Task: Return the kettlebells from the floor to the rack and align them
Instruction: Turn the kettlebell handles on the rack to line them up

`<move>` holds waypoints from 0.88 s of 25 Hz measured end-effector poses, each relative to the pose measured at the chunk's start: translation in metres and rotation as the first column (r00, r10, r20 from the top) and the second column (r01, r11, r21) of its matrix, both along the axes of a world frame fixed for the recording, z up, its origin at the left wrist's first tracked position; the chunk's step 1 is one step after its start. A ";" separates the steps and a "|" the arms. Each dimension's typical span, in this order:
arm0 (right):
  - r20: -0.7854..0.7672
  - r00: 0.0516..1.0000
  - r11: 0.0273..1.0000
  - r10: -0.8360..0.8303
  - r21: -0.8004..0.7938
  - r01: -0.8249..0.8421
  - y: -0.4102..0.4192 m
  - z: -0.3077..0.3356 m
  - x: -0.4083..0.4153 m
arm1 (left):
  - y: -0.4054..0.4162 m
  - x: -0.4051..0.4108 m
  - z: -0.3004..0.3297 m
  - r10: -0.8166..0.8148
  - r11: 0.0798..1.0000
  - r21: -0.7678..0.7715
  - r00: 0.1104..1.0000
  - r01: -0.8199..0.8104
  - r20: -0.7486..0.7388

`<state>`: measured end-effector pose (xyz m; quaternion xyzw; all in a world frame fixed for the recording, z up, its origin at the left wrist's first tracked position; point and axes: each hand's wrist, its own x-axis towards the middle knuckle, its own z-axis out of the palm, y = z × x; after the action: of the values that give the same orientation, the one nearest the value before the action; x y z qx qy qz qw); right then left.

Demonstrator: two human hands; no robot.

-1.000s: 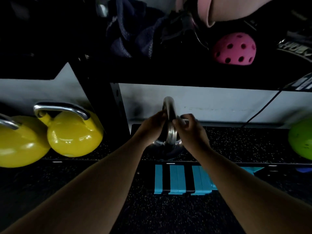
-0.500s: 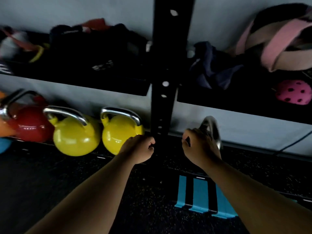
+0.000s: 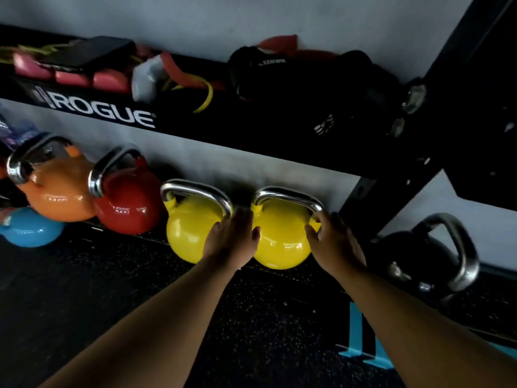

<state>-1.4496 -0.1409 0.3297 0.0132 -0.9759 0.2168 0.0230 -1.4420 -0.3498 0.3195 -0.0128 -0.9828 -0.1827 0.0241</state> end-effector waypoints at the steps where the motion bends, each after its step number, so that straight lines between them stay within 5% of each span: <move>1: -0.041 0.999 1.000 -0.019 0.016 0.020 -0.005 -0.001 -0.011 | -0.001 -0.008 0.000 0.020 0.998 0.053 1.000 -0.020 -0.003; 3: -0.066 0.997 0.998 -0.047 0.033 0.049 -0.010 -0.003 -0.038 | 0.005 -0.024 -0.003 0.051 0.989 0.138 0.999 -0.052 0.011; 8: 0.178 0.984 1.000 -0.002 0.007 0.001 -0.013 -0.015 -0.077 | 0.033 -0.062 -0.021 0.113 0.915 0.357 0.969 -0.187 0.218; 13: 0.142 0.990 1.000 -0.008 -0.016 0.011 -0.010 -0.022 -0.076 | 0.061 -0.079 -0.026 0.245 0.708 0.571 0.903 -0.416 0.353; 17: 0.055 0.983 0.982 -0.177 -0.049 0.180 -0.027 -0.027 -0.057 | 0.047 -0.100 -0.028 0.090 0.615 0.709 0.924 -0.346 0.373; 22: 0.253 0.950 0.836 -0.183 -0.469 0.286 -0.016 -0.024 -0.050 | 0.053 -0.096 -0.049 -0.086 0.486 0.841 0.945 -0.238 0.317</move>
<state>-1.4997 -0.1571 0.3054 -0.1350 -0.8776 0.4578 -0.0447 -1.5377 -0.2973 0.2709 0.0747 -0.7446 -0.6520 -0.1224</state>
